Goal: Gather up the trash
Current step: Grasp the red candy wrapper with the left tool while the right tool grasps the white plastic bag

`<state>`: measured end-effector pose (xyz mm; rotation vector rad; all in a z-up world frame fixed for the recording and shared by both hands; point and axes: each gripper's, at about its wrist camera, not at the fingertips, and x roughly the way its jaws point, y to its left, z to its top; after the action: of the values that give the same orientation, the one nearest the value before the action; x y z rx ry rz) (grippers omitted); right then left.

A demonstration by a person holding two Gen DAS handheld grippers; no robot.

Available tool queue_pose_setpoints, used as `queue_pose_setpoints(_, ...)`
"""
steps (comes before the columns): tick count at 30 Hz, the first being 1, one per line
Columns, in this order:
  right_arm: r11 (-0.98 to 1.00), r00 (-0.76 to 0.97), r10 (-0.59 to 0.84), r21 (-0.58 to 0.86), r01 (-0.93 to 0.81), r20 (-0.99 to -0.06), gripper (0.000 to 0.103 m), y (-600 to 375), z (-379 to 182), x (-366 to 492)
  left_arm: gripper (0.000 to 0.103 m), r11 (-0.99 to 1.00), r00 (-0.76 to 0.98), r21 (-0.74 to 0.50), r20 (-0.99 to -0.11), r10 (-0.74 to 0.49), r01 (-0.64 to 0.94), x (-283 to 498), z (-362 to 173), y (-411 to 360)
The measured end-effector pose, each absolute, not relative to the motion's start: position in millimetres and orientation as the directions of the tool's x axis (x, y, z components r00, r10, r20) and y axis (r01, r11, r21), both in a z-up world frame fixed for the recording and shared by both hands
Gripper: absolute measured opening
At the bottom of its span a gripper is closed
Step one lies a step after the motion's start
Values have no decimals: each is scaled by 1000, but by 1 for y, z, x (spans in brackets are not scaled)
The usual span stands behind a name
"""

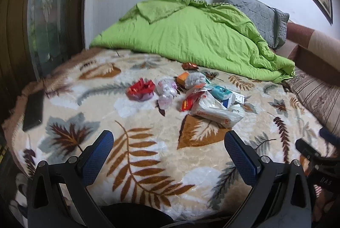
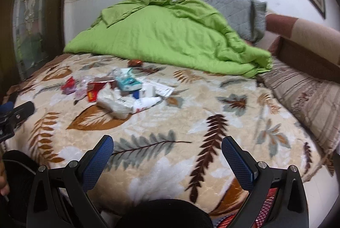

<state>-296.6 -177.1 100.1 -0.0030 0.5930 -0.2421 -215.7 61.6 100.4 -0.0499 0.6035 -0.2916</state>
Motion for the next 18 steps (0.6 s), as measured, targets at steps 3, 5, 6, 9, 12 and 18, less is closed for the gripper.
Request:
queue_pose_setpoints(3,993,797,-104,-19,115,-595,100,-178,97,-288,103,950,750,-214,-584,-312,229,-200,99,76)
queue_pose_setpoints(5,999,798,-38,-11,40,-601,96,-174,98,-281,103,947,739,-240,-594,-318,215,-187,100,84)
queue_pose_setpoints(6,1000,797,-11,-7,8,-604,95,-172,100,-276,103,945,735,-251,-597,-322,211,-180,102,87)
queue_pose_setpoints(9,997,790,68,21,-70,-609,88,-168,108,-257,103,937,702,-287,-625,-342,201,-153,105,95)
queue_pose_setpoints(12,991,772,130,63,-116,-623,79,-169,112,-233,102,921,658,-351,-655,-370,168,-121,99,102)
queue_pose_setpoints(18,981,713,193,113,-159,-674,69,-170,109,-183,78,892,569,-442,-712,-413,94,-59,80,106)
